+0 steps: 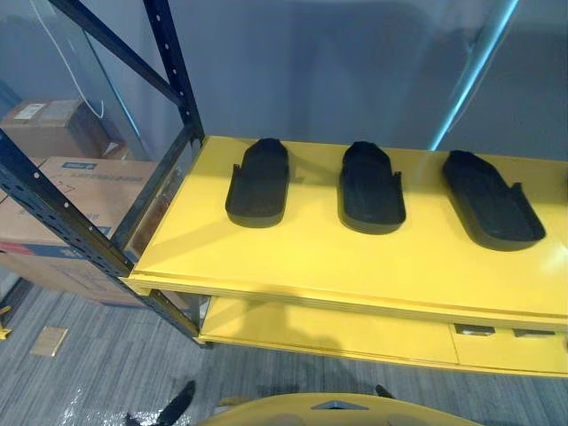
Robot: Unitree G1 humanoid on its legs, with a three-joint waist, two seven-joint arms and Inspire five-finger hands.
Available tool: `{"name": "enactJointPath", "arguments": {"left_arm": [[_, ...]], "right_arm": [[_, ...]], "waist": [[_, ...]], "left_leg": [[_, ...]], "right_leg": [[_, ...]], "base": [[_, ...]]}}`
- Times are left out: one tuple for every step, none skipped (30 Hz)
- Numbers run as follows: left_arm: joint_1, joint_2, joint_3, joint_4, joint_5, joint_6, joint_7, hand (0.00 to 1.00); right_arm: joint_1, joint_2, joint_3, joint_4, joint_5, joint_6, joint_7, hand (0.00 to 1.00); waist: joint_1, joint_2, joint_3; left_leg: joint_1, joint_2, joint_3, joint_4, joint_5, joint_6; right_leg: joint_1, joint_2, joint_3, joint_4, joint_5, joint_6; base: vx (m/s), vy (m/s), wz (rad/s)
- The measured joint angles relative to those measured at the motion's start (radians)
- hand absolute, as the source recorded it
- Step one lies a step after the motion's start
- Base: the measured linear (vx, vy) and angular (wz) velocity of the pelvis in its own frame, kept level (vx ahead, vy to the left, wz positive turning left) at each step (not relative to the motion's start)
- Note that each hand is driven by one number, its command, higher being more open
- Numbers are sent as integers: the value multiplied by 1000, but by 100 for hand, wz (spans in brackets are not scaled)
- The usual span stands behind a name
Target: Walk over and take three plastic housings, then place them on the shelf
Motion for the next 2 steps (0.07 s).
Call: {"name": "enactJointPath", "arguments": {"left_arm": [[-10,10,-5,2,-49,34,-78,100],[-13,13,-7,2,-77,52,-117,100]], "right_arm": [[-1,0,-10,0,-3,10,9,100],[-1,0,-13,0,-3,12,12,100]], "waist": [[0,0,0],[-1,0,1]], "left_leg": [[-3,1,2,0,2,3],[-4,1,2,0,2,2]], "right_leg": [[-7,0,2,7,0,-1],[-8,0,3,7,0,0]], "base": [[-126,-12,-6],[-46,-5,-2]]}}
